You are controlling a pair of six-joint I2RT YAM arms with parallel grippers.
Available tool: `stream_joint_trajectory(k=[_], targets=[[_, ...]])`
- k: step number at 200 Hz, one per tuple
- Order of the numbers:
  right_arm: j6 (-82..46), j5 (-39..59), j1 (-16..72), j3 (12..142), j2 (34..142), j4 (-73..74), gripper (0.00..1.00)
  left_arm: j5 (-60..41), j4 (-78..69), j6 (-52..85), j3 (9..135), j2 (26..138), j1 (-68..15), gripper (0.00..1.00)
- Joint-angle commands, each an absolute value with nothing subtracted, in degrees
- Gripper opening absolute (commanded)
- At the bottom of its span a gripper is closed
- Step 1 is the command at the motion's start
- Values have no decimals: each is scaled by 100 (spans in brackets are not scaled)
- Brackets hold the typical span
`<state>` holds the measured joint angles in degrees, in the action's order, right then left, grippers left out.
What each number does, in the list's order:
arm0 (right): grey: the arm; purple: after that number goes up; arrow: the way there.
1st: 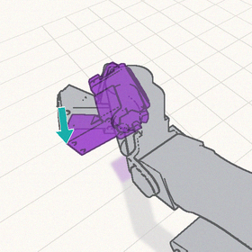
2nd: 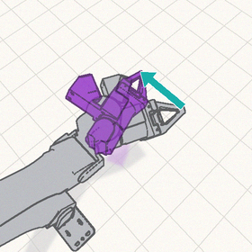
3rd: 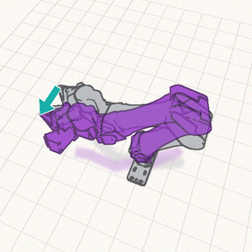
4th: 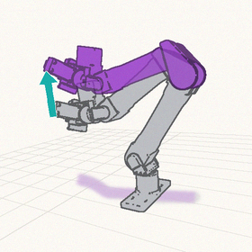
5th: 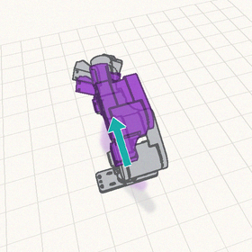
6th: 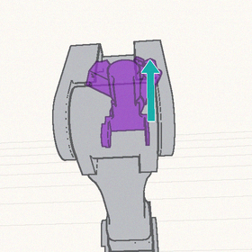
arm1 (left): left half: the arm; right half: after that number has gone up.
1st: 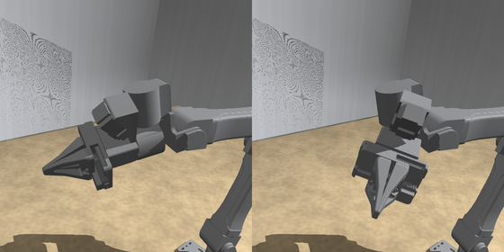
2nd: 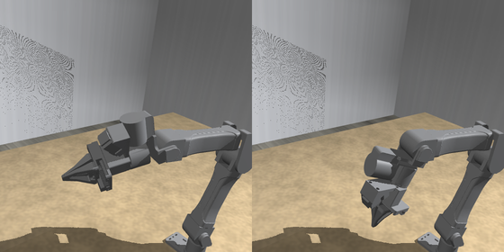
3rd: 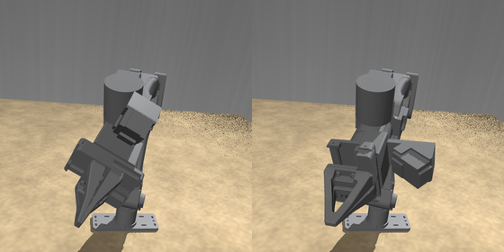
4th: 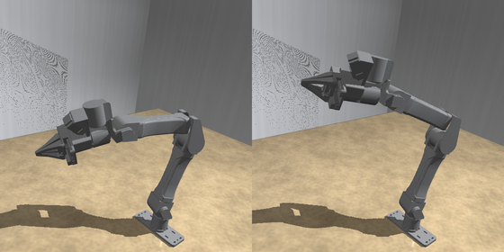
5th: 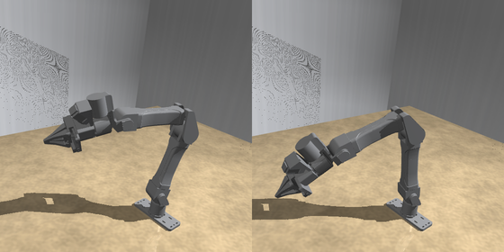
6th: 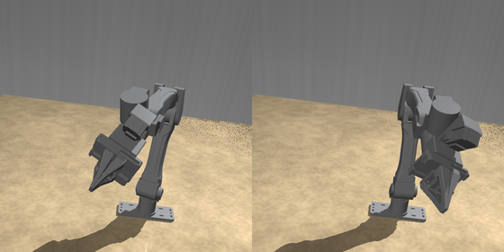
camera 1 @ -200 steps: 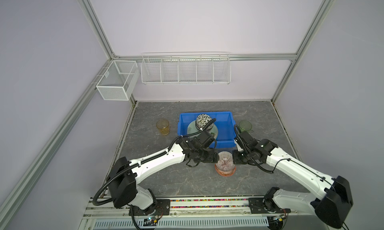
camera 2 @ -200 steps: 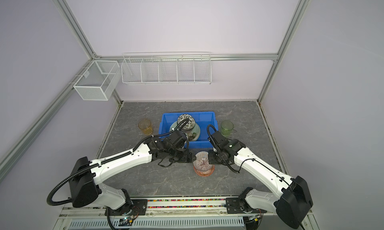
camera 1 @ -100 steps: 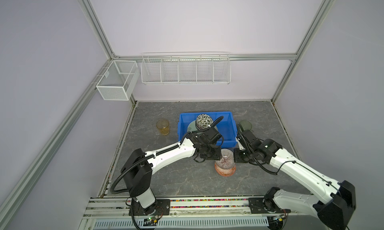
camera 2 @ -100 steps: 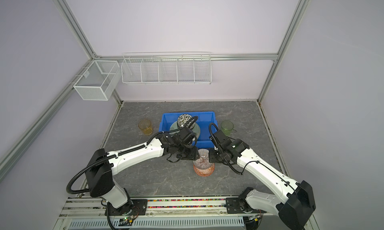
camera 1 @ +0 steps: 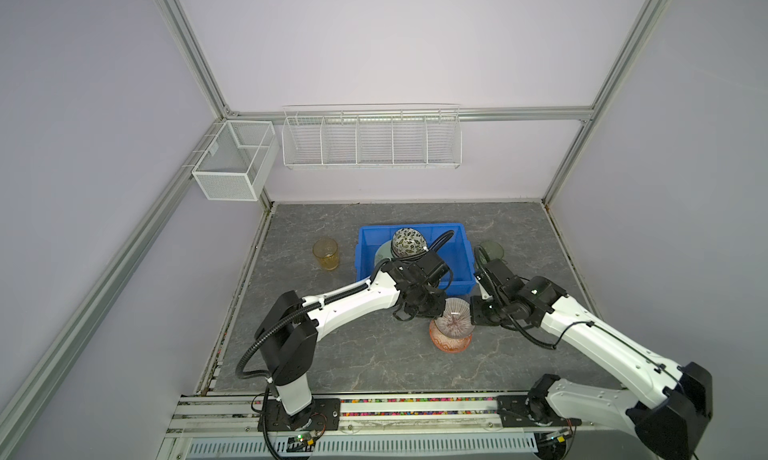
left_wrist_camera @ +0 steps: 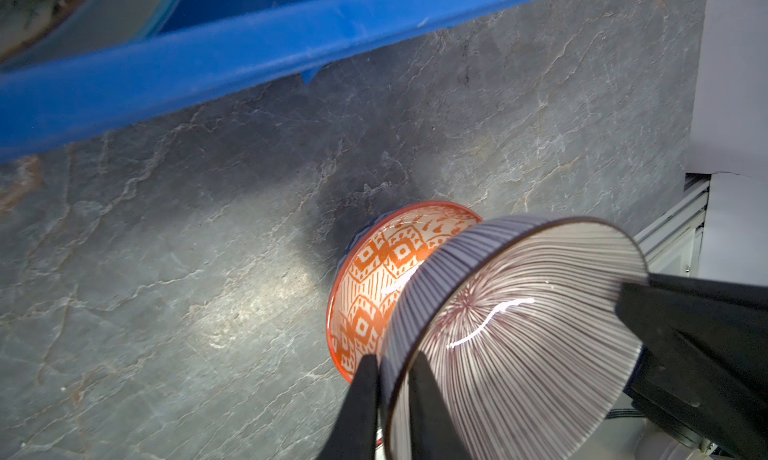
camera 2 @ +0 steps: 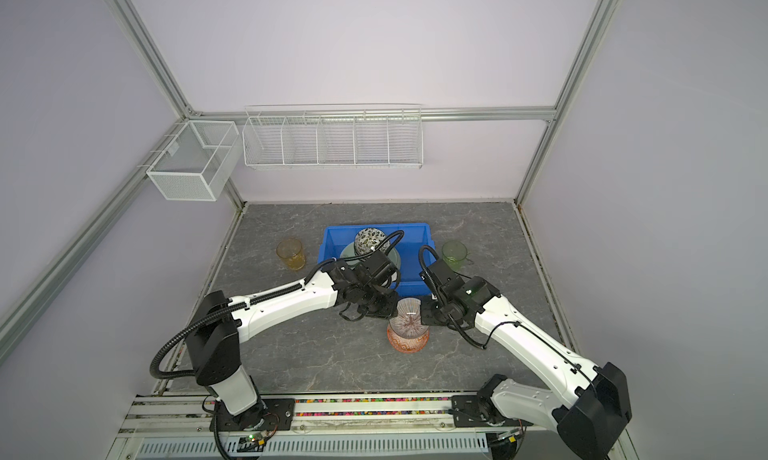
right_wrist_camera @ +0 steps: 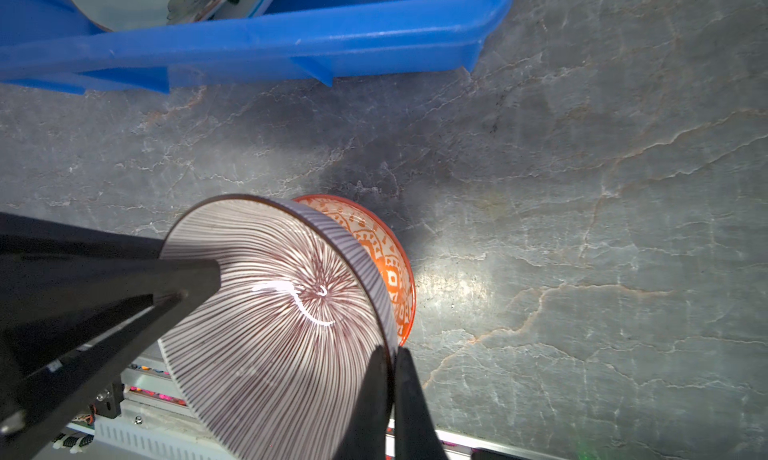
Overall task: Place the mixed dishes into the plastic bin
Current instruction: 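Grasp the red-striped bowl rim with the left gripper and lift it off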
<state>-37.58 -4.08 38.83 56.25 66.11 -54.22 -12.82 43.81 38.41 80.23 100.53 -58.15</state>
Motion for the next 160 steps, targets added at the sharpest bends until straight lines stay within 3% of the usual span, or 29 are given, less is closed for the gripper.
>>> stream_joint_trajectory(k=[1,76,160], targets=[[-3882,-379,3863,5827,6511,-5233,7,-1465,4351,3722,8247,10152,-5845,15],[-3830,-317,3836,5905,6541,-5177,10,-1386,4494,3654,8360,10174,-5845,0],[-3803,-470,3815,5924,6300,-5283,30,-1096,4987,3351,8847,10160,-5716,0]])
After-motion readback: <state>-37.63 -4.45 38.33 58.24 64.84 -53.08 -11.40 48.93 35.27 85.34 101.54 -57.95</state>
